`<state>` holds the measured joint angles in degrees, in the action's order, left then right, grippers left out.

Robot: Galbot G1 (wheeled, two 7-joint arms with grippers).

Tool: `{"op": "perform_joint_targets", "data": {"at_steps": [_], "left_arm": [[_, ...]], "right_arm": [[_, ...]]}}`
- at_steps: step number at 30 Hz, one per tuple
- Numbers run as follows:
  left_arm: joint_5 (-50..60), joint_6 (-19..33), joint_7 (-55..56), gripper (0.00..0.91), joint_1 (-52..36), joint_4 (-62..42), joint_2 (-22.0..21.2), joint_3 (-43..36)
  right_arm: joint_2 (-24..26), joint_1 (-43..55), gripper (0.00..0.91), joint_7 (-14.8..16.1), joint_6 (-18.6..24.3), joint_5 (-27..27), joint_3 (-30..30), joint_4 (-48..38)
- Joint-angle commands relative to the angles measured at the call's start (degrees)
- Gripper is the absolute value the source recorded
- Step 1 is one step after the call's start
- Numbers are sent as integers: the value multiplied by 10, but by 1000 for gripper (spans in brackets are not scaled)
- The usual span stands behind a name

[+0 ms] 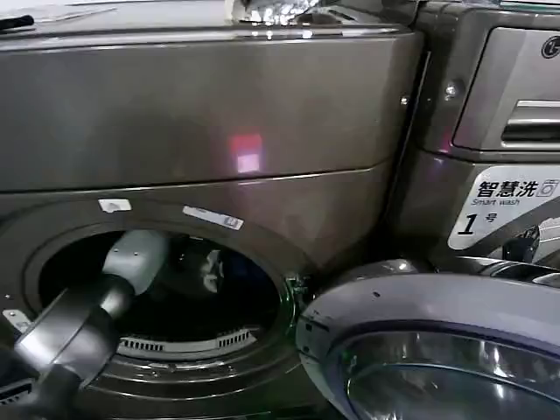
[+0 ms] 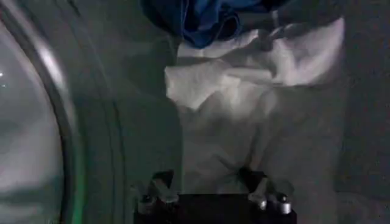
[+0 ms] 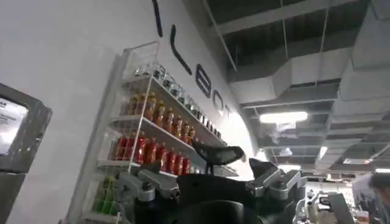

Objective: Grasp the clothes from the dryer.

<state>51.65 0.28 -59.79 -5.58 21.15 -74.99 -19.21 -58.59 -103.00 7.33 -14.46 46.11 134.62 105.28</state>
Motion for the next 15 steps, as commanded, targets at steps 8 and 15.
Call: {"op": "perform_joint_targets", "data": {"at_steps": [8,15], "left_arm": [[-34,-4,22,0,-3,-1,0,0],[-108,-34,68,0,1,35,6,51]], "right_arm": [[-3,5,907,1,2,-5,-8,-3],[-3,7,907,0,2,-5,-13,2]]}}
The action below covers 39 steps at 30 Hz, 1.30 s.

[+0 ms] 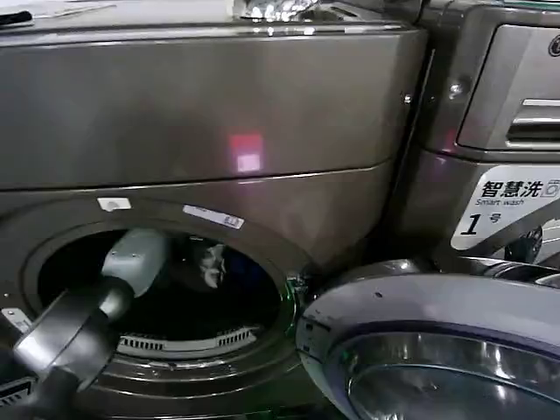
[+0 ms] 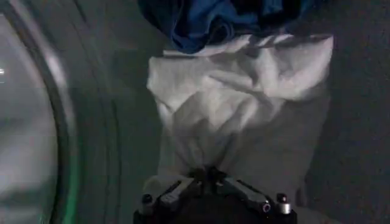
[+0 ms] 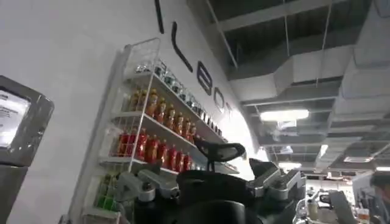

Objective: Grasp the clothes from the dryer.

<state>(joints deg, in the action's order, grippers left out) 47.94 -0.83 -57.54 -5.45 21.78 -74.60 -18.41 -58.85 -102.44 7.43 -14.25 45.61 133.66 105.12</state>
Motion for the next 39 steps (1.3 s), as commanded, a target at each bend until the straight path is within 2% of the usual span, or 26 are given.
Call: {"op": "perform_joint_targets", "data": {"at_steps": [1,5,12,16,26,30,39], "left_arm": [[-86,-32,53,0,-1,36,2,61],[-96,-43,84,0,3,68,10,100],[-228,-109,181,0,63,214,38,161],[-309,-141,258,0,135,307,51,232],[-446,-156,423,0,291,490,50,337],[-503,-132,497,0,347,548,36,371],[-552,8,616,0,466,662,-9,433]], "right_arm": [[0,2,907,-1,0,0,-5,5],[-1,3,907,-1,0,0,-7,7],[-3,8,907,-1,0,0,-13,9],[-5,9,907,0,2,-2,-15,4],[-5,15,907,0,4,-6,-24,8],[-4,15,907,-1,5,-7,-24,7],[-4,17,907,2,32,-17,-28,12]]}}
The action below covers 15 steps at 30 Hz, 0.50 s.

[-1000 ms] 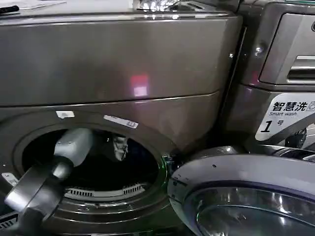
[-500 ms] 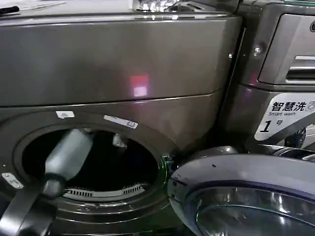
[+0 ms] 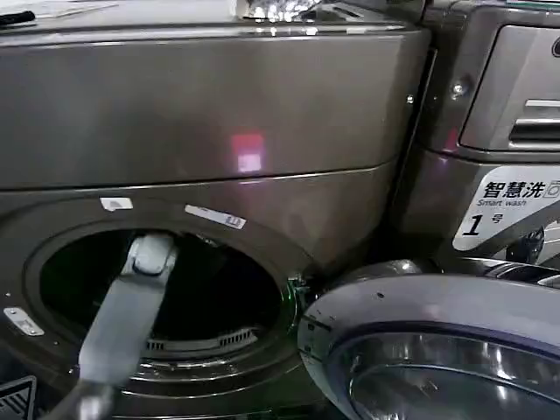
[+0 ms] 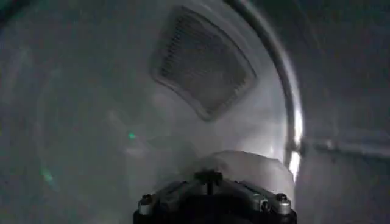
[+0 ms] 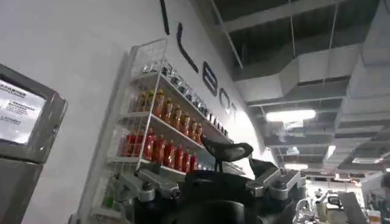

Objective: Grasp the clothes from the dryer.

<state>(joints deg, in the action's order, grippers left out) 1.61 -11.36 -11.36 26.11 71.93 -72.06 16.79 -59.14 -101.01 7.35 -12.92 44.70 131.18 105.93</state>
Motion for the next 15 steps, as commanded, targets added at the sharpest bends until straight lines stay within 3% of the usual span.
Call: {"op": "perform_joint_targets", "data": {"at_steps": [1,5,15], "left_arm": [[-82,127,156,0,161,174,-43,87],[-56,163,157,0,201,206,-72,100],[-49,155,163,0,209,212,-79,103]], "right_arm": [[-1,3,907,3,20,-7,-3,4],[0,3,907,7,21,-9,-2,6],[2,-1,907,3,35,-2,0,2]]}}
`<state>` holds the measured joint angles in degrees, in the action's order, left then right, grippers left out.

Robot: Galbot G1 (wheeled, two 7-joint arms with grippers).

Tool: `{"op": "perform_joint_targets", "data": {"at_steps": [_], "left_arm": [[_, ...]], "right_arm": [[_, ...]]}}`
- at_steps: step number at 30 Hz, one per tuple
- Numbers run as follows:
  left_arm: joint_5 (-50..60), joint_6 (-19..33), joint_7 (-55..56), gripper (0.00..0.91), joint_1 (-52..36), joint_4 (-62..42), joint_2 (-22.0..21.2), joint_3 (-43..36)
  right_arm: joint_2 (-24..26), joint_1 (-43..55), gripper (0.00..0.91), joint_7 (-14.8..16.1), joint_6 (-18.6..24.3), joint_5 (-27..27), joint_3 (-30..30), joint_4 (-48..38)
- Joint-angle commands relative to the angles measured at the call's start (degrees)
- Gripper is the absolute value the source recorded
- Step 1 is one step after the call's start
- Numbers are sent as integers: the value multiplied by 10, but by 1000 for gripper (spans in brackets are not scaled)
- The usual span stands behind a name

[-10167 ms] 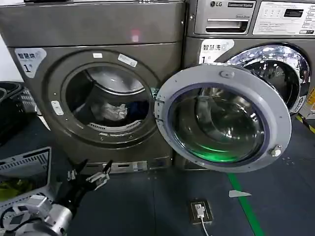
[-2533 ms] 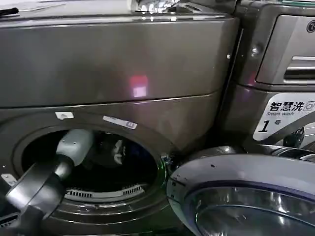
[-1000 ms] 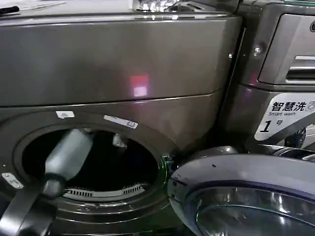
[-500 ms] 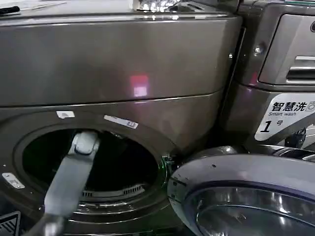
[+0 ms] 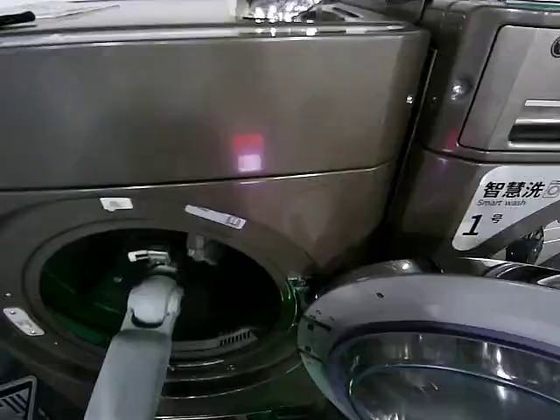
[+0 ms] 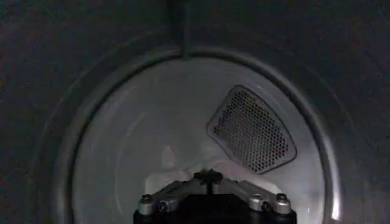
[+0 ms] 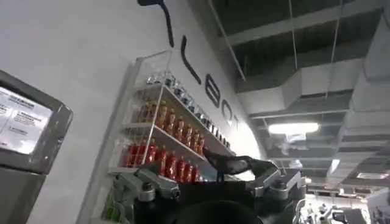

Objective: Grasp the clothes from the dryer.

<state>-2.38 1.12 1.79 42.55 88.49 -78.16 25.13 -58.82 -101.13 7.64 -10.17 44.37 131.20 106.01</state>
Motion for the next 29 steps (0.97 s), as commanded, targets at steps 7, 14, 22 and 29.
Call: {"op": "perform_joint_targets", "data": {"at_steps": [7,14,22,29], "left_arm": [[-12,6,24,0,59,57,-11,22],[-14,-37,10,0,82,86,-15,26],[-18,-49,8,0,86,94,-19,25],[-17,-55,6,0,75,82,-22,23]], "right_arm": [[-2,-1,907,-1,9,3,2,4],[-1,-1,907,-1,2,11,10,5],[-2,0,907,1,-1,12,10,6],[-3,0,907,6,-3,12,15,1]]}}
